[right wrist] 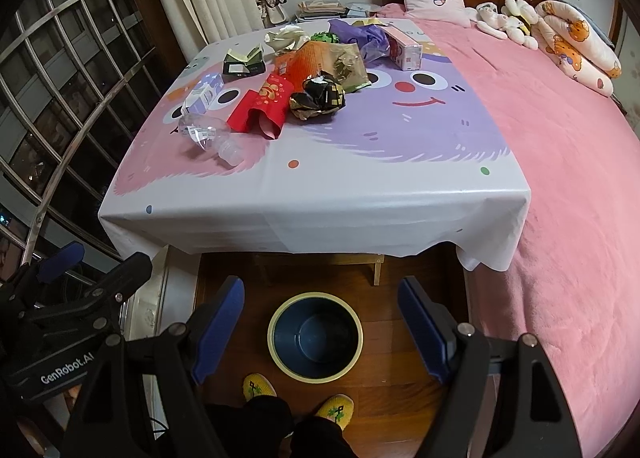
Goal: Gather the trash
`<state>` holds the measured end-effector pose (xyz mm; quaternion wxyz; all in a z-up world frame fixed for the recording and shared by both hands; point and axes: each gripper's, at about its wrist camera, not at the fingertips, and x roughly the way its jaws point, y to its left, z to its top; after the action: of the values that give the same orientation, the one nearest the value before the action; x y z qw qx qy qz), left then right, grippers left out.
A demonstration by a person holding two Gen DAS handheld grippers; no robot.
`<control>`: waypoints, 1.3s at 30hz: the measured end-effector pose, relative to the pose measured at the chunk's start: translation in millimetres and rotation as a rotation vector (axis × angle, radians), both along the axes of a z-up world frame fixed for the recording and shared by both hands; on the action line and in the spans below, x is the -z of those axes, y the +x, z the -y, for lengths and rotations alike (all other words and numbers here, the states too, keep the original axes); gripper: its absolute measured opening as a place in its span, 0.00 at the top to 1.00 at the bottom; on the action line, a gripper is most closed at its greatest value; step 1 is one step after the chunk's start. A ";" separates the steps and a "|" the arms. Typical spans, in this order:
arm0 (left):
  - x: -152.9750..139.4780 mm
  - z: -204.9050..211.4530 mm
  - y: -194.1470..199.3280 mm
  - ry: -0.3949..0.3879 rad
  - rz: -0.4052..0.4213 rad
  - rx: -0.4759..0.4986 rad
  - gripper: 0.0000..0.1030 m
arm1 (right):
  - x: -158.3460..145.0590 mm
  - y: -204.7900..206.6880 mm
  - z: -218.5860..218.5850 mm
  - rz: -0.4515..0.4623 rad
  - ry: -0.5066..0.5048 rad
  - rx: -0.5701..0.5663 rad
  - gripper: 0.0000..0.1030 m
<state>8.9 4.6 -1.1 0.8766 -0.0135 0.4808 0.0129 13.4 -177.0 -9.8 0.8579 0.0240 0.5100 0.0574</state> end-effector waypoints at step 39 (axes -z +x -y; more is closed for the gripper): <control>-12.1 6.1 -3.9 0.042 0.007 -0.002 0.04 | -5.0 -5.2 1.5 0.014 0.034 -0.025 0.23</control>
<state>5.0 -1.4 11.0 0.8783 0.0045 0.4775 0.0241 8.2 -178.6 -4.8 0.8601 0.0318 0.5032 0.0772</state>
